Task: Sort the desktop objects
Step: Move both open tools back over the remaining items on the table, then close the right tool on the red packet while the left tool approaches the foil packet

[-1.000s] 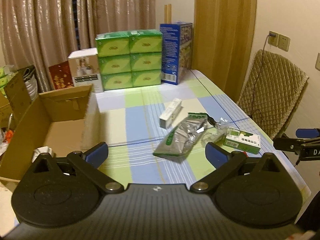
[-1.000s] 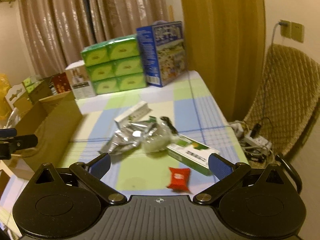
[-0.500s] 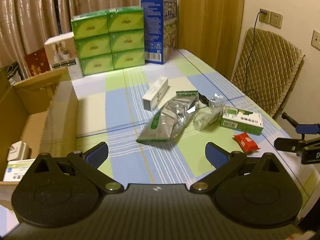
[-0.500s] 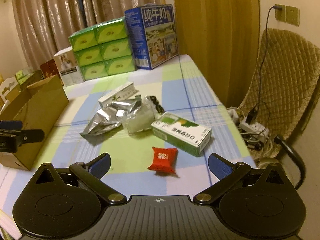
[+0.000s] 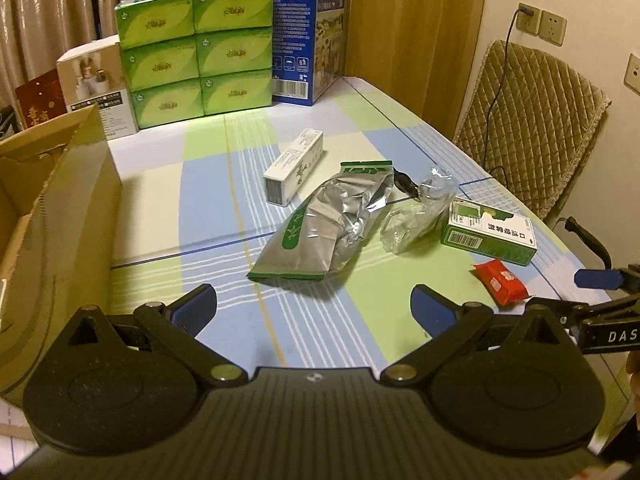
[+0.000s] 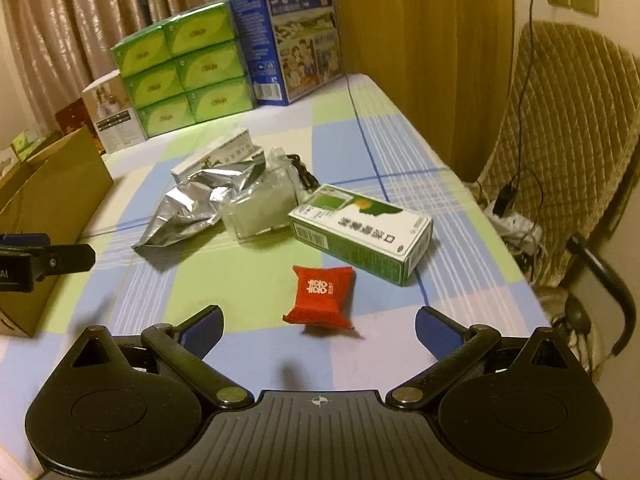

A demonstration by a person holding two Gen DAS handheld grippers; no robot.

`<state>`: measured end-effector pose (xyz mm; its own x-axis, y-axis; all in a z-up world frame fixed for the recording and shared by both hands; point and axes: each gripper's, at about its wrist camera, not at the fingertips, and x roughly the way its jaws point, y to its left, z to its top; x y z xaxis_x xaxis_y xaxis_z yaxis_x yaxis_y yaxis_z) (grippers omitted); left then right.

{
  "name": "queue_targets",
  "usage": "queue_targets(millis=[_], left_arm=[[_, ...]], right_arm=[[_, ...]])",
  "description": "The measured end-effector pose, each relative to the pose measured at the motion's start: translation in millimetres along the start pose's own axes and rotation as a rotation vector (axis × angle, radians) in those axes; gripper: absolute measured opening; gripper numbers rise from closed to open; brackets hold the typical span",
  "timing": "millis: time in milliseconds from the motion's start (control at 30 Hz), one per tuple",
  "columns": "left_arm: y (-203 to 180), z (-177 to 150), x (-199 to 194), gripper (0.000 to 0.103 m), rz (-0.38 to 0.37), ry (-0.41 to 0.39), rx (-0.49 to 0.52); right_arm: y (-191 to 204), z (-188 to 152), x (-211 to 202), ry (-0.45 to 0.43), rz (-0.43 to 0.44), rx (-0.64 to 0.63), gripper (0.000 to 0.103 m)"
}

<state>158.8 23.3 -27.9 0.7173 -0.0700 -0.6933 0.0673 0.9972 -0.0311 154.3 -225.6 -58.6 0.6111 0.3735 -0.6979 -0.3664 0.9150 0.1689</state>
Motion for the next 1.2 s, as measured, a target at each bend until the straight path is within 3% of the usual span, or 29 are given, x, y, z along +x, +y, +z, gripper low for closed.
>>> queue_targets(millis=[633, 1200], left_arm=[[-1.2, 4.5, 28.7, 0.101, -0.002, 0.024, 0.056], [2.4, 20.6, 69.1, 0.100, -0.006, 0.026, 0.145]], right_arm=[[3.6, 3.0, 14.8, 0.024, -0.023, -0.037, 0.077], [10.5, 14.2, 43.1, 0.060, -0.020, -0.046, 0.051]])
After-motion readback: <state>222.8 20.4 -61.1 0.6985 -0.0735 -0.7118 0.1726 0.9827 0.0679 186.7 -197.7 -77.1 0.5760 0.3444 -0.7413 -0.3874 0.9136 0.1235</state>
